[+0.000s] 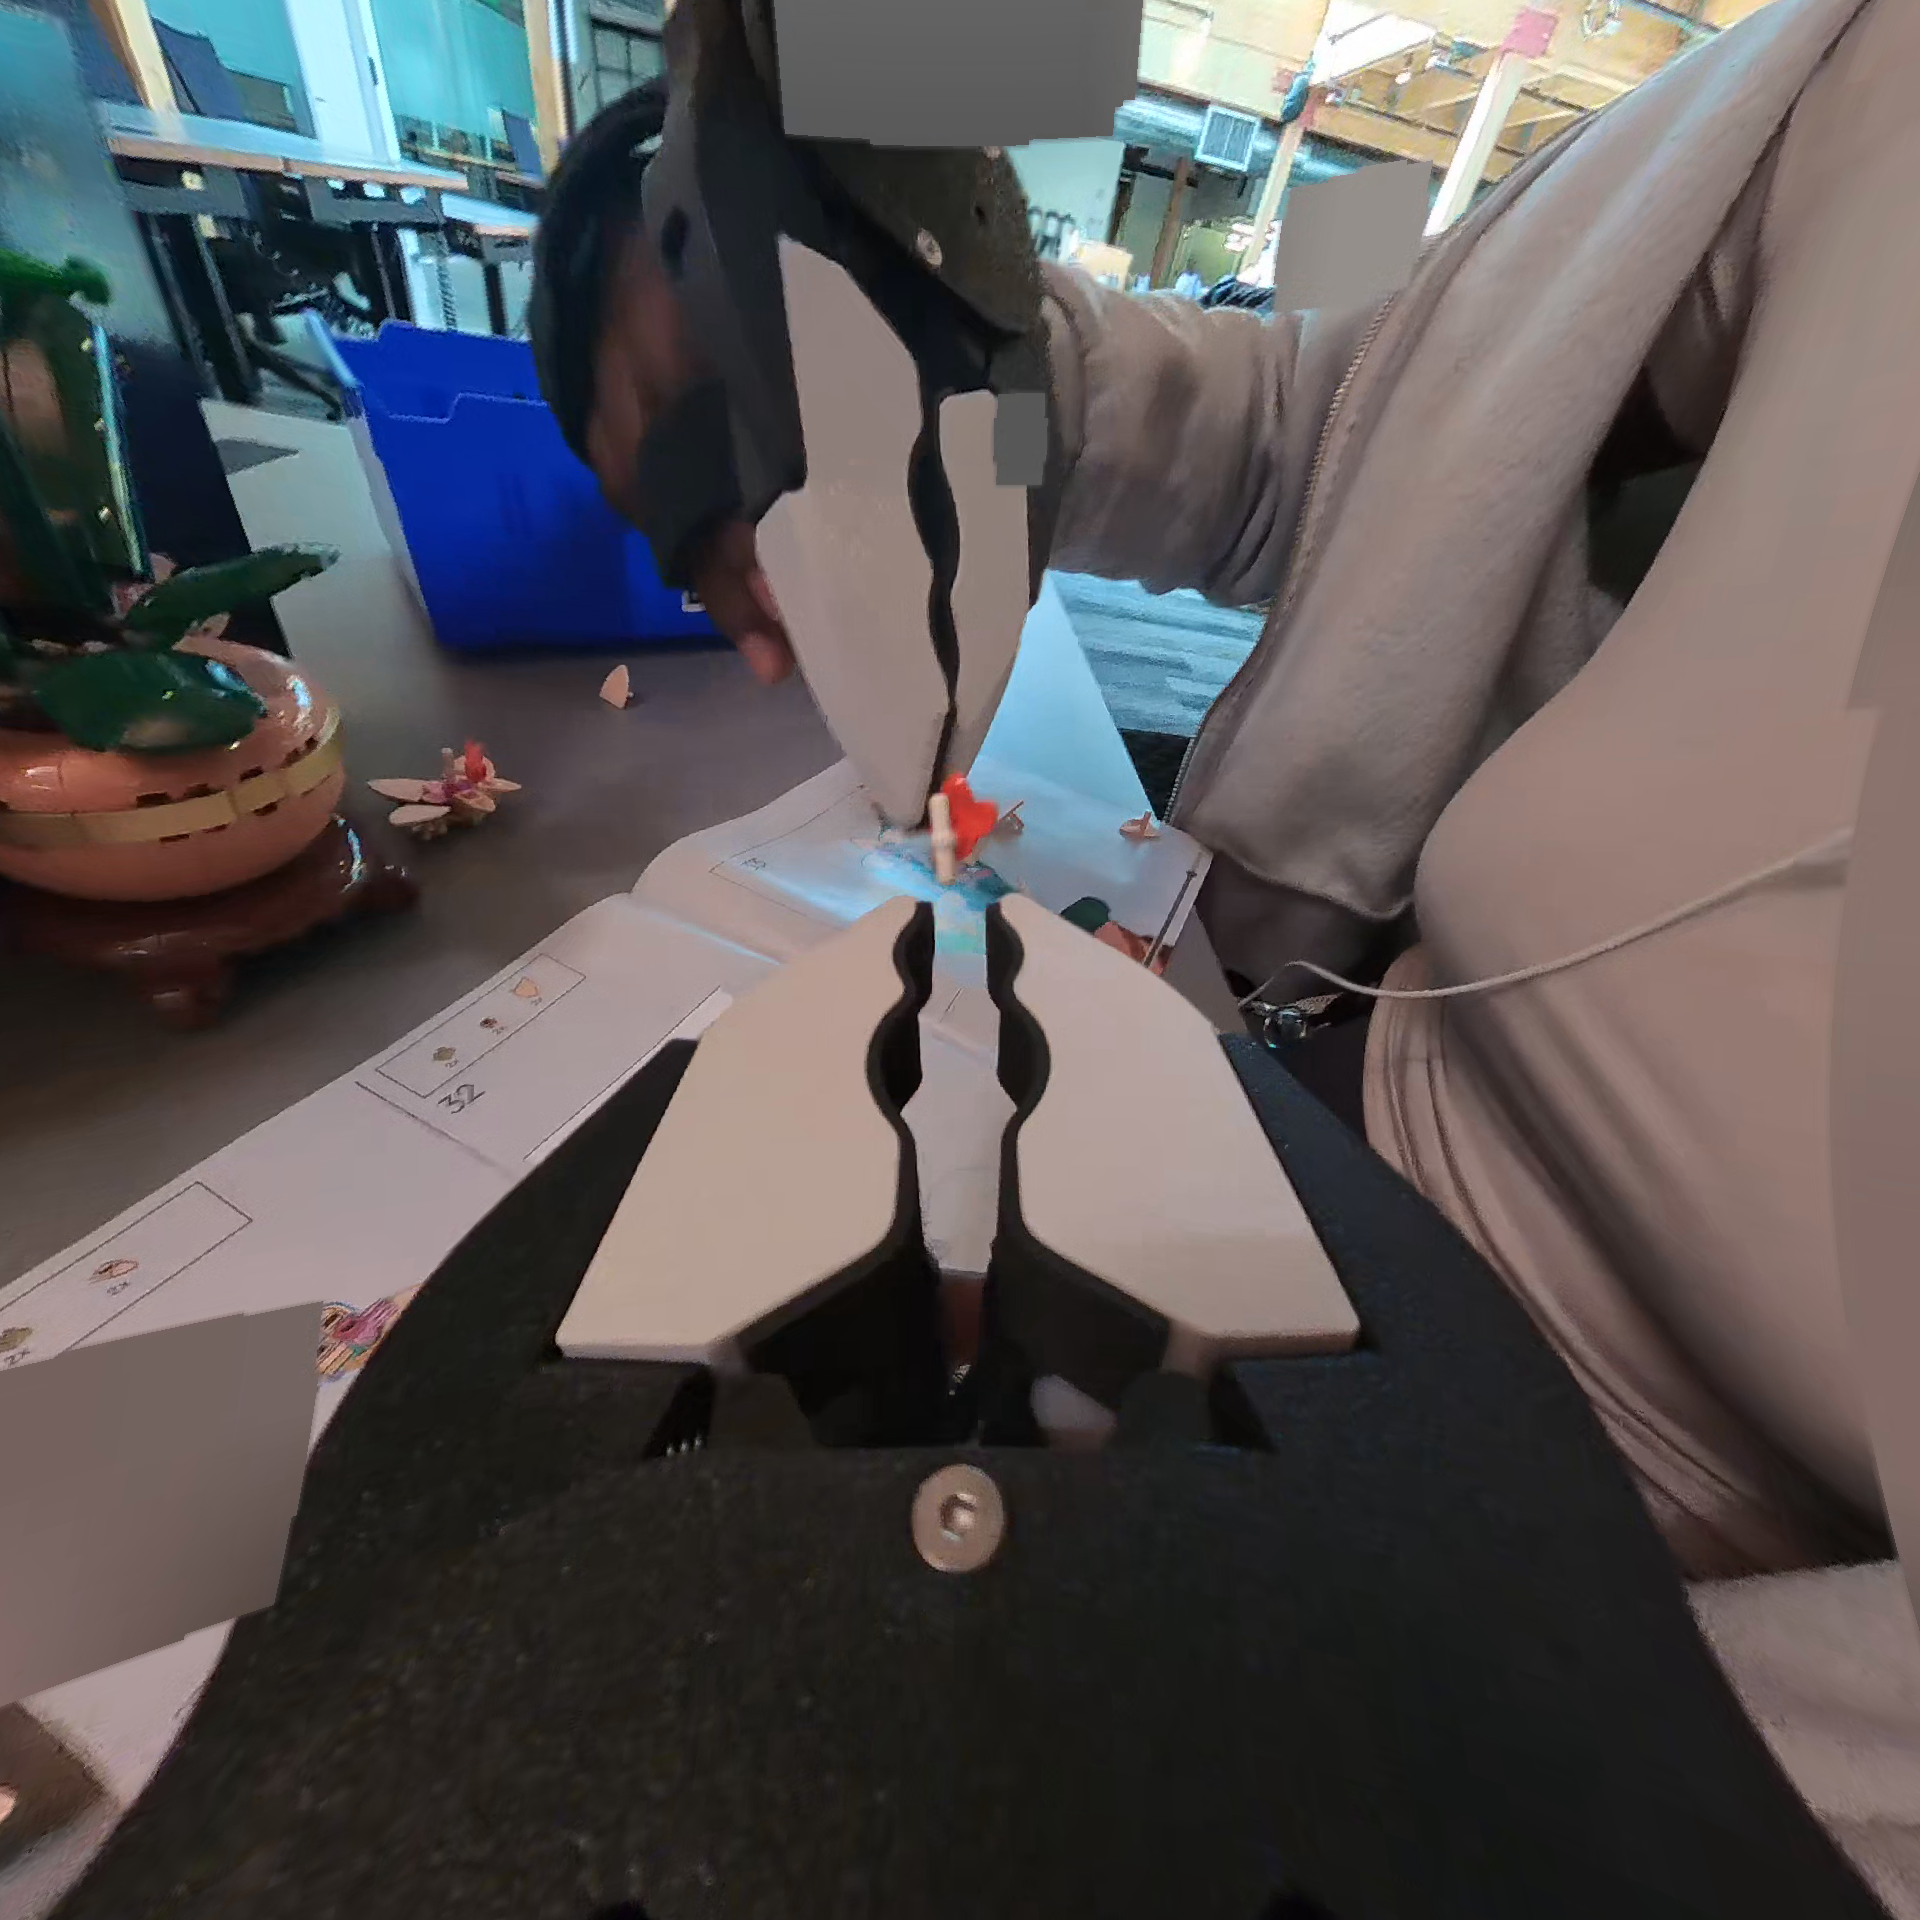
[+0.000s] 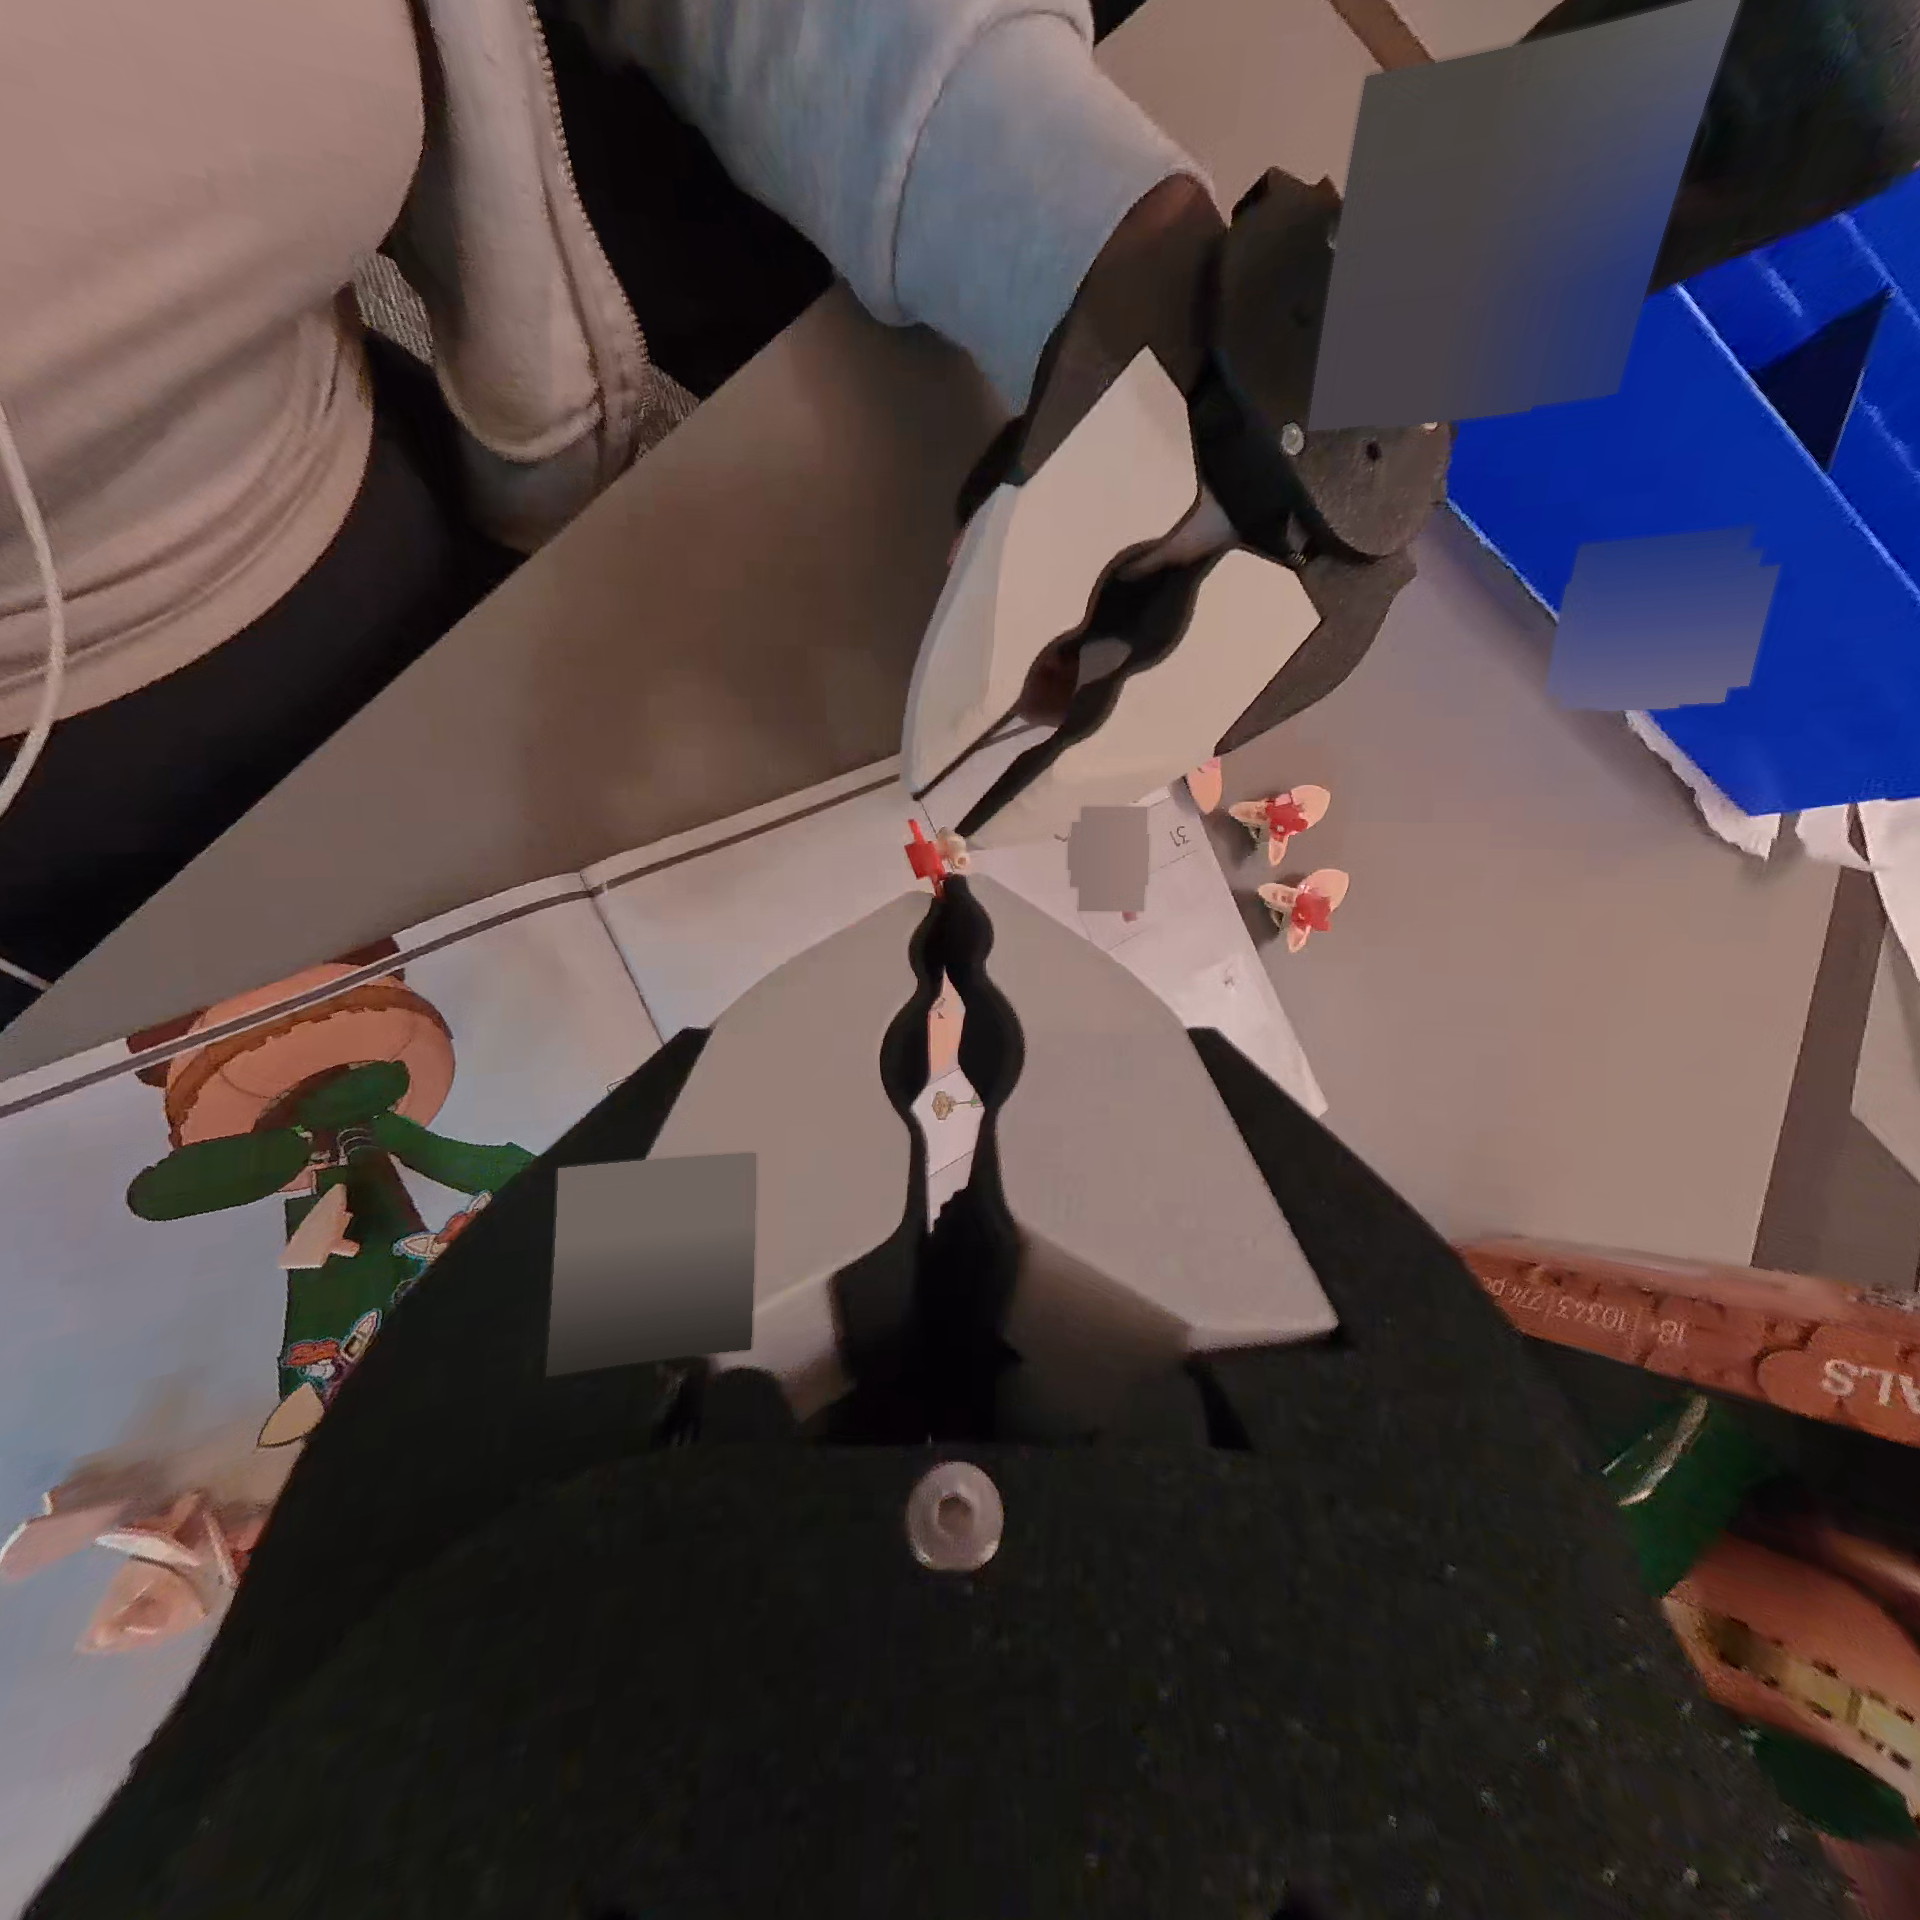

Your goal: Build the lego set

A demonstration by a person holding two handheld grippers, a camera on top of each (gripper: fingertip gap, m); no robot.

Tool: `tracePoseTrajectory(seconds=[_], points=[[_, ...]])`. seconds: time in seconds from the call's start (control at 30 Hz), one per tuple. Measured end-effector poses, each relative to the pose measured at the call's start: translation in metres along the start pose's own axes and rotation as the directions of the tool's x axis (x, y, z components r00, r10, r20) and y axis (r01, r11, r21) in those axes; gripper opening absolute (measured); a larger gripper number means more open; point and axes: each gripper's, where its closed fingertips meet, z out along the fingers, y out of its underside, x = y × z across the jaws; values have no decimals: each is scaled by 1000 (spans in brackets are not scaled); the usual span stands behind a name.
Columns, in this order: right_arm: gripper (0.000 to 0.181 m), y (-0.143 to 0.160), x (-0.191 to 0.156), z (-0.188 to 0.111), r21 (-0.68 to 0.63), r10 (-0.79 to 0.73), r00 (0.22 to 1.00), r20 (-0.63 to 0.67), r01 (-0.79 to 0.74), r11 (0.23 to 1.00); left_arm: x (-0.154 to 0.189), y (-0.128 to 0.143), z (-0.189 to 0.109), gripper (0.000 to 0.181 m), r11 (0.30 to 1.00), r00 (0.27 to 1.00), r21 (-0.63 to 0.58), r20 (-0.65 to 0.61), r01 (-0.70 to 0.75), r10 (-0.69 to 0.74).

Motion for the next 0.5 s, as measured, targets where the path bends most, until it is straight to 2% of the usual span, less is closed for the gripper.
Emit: tracePoseTrajectory(seconds=[0.33,0.4,0.5], points=[[0,-10,-5,6,11,-42,999,29,41,999,10,-1,7,2,1000,999,-11,-31,-13,13],[0,-7,-3,7,5,36,999,26,-36,999,6,0,6,2,999,999,-11,3,-34,34],[9,0,1,1,-26,275,959,65,-273,962,-2,-1,5,2,995,989,-24,109,-100,102]])
